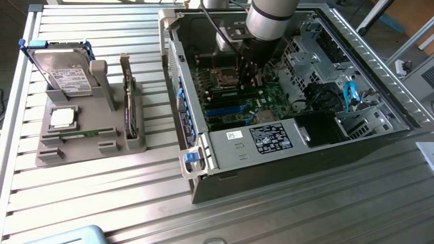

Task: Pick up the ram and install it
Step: 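Insert the ram into the slot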

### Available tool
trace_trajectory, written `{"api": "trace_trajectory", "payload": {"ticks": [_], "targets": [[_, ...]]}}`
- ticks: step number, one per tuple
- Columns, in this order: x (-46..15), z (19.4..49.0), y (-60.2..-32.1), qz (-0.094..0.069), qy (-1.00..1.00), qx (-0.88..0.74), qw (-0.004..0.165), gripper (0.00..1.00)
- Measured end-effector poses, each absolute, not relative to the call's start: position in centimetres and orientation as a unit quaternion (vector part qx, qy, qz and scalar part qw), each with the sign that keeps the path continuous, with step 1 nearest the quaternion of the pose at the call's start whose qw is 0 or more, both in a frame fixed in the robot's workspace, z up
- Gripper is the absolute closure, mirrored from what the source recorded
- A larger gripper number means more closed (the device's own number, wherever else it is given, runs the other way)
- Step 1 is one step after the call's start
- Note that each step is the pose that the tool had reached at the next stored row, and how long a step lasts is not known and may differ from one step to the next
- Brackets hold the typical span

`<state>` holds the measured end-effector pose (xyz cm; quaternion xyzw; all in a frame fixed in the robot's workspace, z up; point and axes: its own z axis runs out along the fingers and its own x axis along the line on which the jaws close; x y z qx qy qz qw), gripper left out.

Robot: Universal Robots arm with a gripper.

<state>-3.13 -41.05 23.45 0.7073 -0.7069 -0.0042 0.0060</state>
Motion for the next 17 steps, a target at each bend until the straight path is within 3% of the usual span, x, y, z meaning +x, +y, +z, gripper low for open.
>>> {"api": "trace_trajectory", "payload": {"ticks": [17], "targets": [[-2.97,23.35,-40.96,-0.004,-0.710,0.704,0.006,0.87]]}}
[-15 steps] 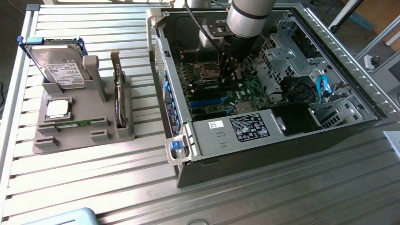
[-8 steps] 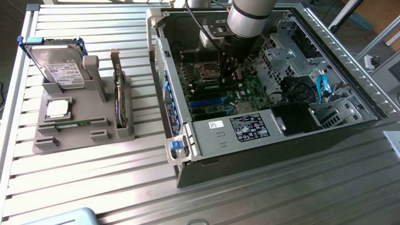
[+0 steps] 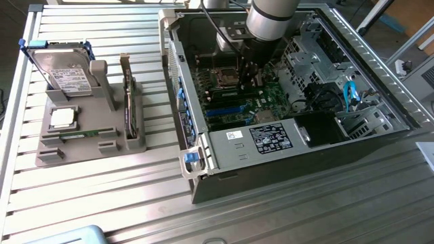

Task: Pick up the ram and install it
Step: 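Insert the ram into the slot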

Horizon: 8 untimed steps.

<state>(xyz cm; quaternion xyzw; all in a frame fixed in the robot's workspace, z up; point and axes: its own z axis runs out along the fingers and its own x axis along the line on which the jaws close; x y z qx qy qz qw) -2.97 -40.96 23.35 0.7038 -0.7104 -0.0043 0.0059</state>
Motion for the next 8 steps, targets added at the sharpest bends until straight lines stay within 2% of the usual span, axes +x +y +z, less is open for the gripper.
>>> {"api": "trace_trajectory", "payload": {"ticks": [8], "targets": [[-2.97,23.32,-40.80,-0.004,-0.712,0.702,0.006,0.87]]}}
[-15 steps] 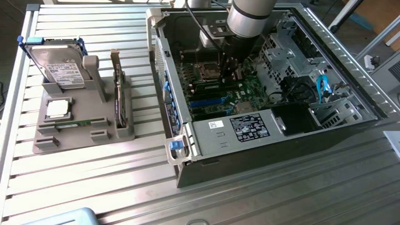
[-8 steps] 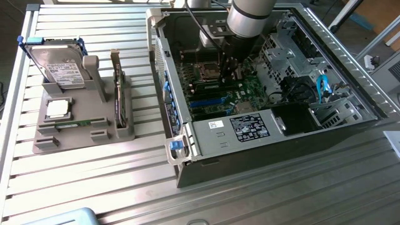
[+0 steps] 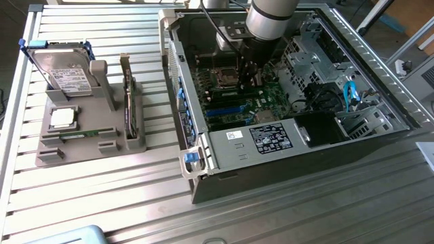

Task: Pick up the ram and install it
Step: 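Insert the ram into the slot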

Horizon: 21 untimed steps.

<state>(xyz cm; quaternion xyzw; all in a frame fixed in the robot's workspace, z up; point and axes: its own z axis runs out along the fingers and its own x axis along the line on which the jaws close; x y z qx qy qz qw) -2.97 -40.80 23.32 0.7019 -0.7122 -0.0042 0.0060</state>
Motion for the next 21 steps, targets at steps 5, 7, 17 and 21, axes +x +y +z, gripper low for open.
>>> {"api": "trace_trajectory", "payload": {"ticks": [5,7,17,21], "targets": [[-2.97,23.14,-40.80,-0.004,-0.712,0.702,0.006,0.87],[-2.97,23.13,-40.80,-0.004,-0.712,0.702,0.006,0.87],[-2.97,23.44,-40.80,-0.004,-0.712,0.702,0.006,0.87],[-2.96,23.44,-40.80,-0.004,-0.712,0.702,0.006,0.87]]}}
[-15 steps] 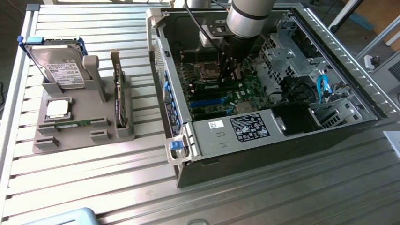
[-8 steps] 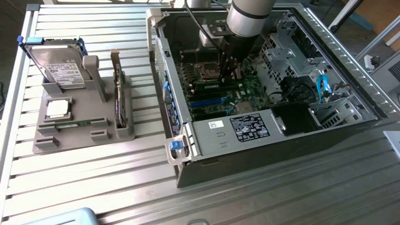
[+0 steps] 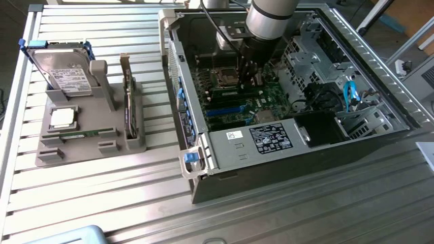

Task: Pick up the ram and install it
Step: 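Insert the ram into the slot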

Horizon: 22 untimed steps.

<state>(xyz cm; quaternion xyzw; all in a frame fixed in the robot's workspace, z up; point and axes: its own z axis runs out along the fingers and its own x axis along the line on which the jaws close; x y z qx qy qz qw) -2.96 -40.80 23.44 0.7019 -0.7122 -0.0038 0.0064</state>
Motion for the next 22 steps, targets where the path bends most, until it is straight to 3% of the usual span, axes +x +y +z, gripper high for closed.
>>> {"api": "trace_trajectory", "payload": {"ticks": [22], "targets": [[-2.67,23.44,-40.81,-0.004,-0.690,0.724,0.007,0.87]]}}
